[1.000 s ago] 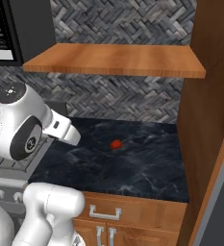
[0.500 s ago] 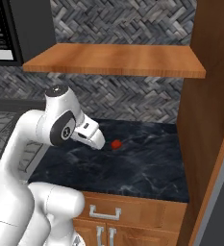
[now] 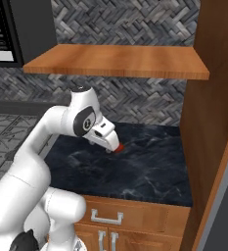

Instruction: Place the liquor on the top shelf of the fridge to keep it out of children's reach, and place the corn and bell pepper on lower shelves for easy access.

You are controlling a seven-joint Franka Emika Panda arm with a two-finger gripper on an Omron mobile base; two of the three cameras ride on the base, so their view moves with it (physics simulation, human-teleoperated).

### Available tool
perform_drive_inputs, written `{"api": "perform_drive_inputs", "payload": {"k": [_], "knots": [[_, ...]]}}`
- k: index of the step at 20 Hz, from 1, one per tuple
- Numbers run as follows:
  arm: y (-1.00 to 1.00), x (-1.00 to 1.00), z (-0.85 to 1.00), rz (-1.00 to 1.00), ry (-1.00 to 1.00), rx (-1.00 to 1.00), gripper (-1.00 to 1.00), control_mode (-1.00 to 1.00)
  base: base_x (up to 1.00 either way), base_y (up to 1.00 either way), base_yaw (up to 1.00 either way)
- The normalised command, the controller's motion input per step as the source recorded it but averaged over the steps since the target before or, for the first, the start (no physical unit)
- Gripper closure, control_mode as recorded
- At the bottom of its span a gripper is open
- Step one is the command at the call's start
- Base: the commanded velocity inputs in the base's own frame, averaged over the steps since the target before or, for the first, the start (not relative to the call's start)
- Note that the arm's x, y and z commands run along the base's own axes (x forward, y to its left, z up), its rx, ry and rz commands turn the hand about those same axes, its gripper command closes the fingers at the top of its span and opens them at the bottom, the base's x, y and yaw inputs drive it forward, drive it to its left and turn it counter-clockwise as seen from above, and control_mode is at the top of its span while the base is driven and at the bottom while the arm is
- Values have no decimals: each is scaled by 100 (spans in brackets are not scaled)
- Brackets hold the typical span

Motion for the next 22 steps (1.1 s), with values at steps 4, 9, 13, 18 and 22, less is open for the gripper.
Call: {"api": "perform_drive_inputs", "payload": {"k": [4,9,13,18,22], "knots": [[0,33,-17,-4,7,2,-100,-100,0,0,0],[1,27,-15,0,1,3,-100,-100,0,0,0],[0,35,-37,0,0,2,-100,-100,0,0,0],[0,41,-45,0,0,0,-100,-100,0,0,0],[0,43,-37,0,0,0,-100,-100,0,0,0]]}}
